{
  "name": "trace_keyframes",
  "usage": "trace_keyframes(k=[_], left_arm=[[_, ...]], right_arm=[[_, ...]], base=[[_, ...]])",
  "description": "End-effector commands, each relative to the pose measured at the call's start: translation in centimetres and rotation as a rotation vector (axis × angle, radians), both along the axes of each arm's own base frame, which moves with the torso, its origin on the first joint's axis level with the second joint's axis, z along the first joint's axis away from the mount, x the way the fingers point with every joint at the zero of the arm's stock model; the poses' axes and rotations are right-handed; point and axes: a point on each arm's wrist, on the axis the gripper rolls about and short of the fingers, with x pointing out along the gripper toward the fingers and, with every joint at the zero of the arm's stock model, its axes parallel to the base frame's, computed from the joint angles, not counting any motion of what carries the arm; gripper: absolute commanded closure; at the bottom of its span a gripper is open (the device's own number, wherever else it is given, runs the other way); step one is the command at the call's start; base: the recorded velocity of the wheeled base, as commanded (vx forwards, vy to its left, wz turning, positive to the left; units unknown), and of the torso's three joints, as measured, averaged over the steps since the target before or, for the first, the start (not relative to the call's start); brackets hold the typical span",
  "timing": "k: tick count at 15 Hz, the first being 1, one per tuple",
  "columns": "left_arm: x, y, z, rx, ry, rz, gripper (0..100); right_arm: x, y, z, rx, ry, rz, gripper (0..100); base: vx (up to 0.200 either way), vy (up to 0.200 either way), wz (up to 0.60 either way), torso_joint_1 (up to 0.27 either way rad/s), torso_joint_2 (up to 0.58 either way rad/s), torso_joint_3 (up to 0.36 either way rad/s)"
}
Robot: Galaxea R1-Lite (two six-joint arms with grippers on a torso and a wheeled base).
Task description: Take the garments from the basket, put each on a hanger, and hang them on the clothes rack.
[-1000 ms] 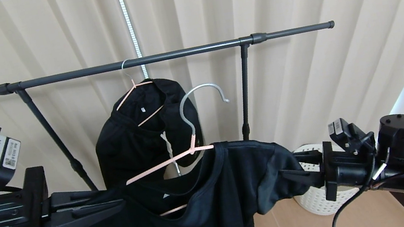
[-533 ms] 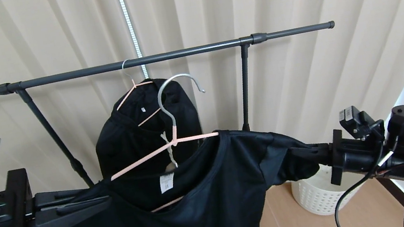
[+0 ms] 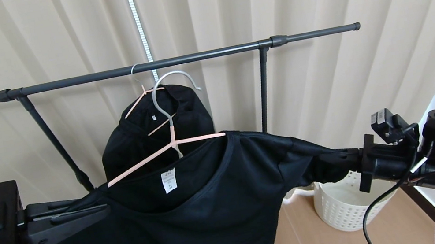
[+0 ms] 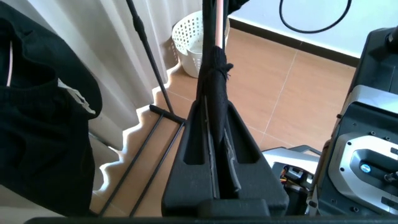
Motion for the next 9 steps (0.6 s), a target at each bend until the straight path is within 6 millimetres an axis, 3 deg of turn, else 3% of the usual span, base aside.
trace_keyframes(k=[1,9], left_arm=[[0.17,-0.01,-0.12,0.001,0.008,0.001,100],[0.16,0.02,-0.22,0.000,0.015,0.005,100]], right_arm=[[-0.49,0.11,0.25,0.000,-0.001,0.006,100],[-1.12,0.55,0.63,0.001,-0.006,0.025,100]], base=[[0.000,0.000,0.00,0.000,0.00,0.000],[0.000,0.000,0.00,0.000,0.00,0.000]])
